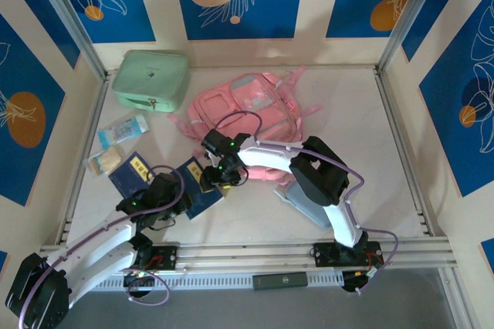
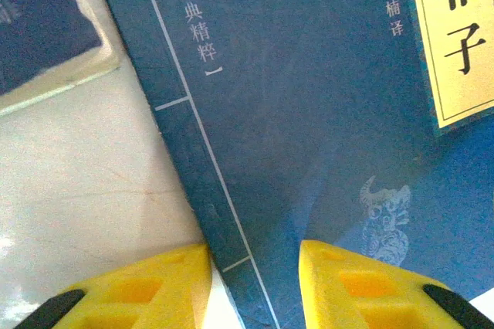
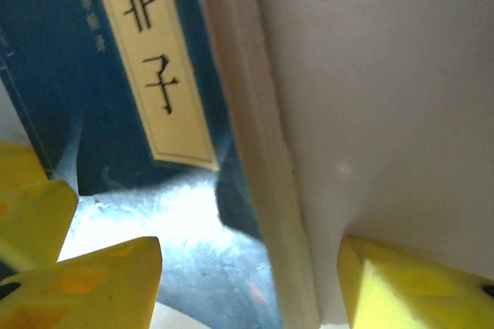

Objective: Pack the student bag
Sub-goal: Pick up the book from the bottom-center of the table.

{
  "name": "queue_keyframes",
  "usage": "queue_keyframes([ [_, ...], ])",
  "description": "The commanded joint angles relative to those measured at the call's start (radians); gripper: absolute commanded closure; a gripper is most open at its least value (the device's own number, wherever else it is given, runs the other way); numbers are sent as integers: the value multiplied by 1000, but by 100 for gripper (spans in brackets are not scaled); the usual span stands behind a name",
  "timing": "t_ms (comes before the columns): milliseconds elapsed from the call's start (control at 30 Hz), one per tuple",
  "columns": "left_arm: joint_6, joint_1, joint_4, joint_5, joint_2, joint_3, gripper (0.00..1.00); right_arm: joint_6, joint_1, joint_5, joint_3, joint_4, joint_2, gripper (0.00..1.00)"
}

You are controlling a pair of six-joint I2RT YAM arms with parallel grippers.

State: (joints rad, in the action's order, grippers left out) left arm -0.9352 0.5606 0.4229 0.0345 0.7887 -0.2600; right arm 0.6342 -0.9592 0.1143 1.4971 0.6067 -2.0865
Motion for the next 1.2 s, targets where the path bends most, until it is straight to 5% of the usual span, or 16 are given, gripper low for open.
queue_keyframes([
  [0, -9, -9, -40, -1, -1, 40, 63, -12, -14, 64, 16, -9, 22, 39],
  [300, 1, -8, -30, -7, 0, 33, 63, 3, 17, 197, -40, -95, 84, 42],
  [667, -1, -8, -58, -14, 23, 30, 63, 43, 33, 239, -81, -137, 75, 58],
  [967, 7, -9, -56, -20, 40, 12, 61, 63, 40, 230, -85, -127, 84, 86],
  [1167, 34, -10, -2, -17, 7, -44, 45, 92, 37, 247, -138, -201, 170, 100],
])
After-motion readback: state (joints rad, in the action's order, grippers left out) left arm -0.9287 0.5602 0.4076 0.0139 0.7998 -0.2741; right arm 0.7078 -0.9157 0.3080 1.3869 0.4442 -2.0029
